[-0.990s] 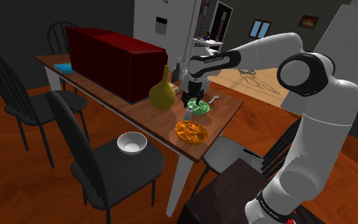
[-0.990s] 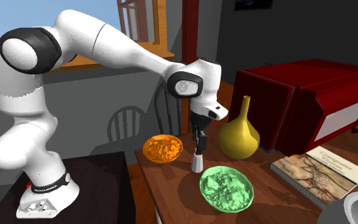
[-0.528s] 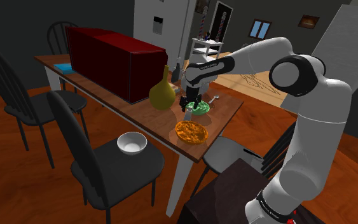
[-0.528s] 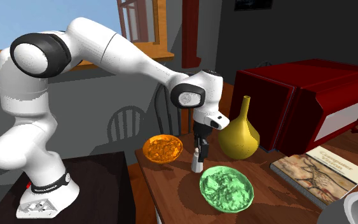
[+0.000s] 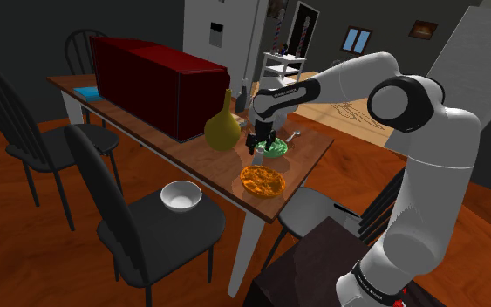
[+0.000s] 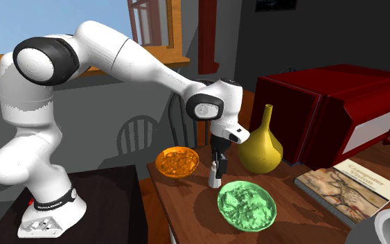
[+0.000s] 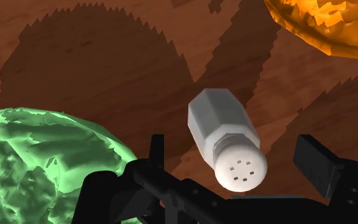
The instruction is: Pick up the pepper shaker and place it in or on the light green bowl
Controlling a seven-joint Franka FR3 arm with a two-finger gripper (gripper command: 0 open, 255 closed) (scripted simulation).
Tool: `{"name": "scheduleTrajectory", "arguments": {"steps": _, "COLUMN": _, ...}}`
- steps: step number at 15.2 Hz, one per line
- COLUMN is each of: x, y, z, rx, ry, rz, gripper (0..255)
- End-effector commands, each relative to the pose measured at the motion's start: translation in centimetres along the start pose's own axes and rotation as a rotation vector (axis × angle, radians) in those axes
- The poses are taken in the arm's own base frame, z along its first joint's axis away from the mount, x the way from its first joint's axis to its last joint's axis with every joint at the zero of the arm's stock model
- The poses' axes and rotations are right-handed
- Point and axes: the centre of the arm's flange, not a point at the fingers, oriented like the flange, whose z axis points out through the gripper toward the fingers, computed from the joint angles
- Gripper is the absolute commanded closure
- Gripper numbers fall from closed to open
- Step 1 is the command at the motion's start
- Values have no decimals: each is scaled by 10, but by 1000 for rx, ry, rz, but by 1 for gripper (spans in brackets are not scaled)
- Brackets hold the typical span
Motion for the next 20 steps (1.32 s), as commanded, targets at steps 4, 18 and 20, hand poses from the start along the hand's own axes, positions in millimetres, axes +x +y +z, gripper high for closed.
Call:
{"name": "scheduleTrajectory", "arguments": {"steps": 4, "x": 0, "y": 0, "z": 0, "rx": 0, "ry": 0, "rz": 0, "gripper": 255}}
{"name": "scheduleTrajectory", "arguments": {"steps": 18, "x": -3, "y": 2, "z": -37, "rx": 0, "ry": 0, "rz": 0, "gripper": 255}}
{"name": "scheduleTrajectory", "arguments": {"steps": 20, "x": -4, "y": 2, "z": -47, "rx": 0, "ry": 0, "rz": 0, "gripper": 255}}
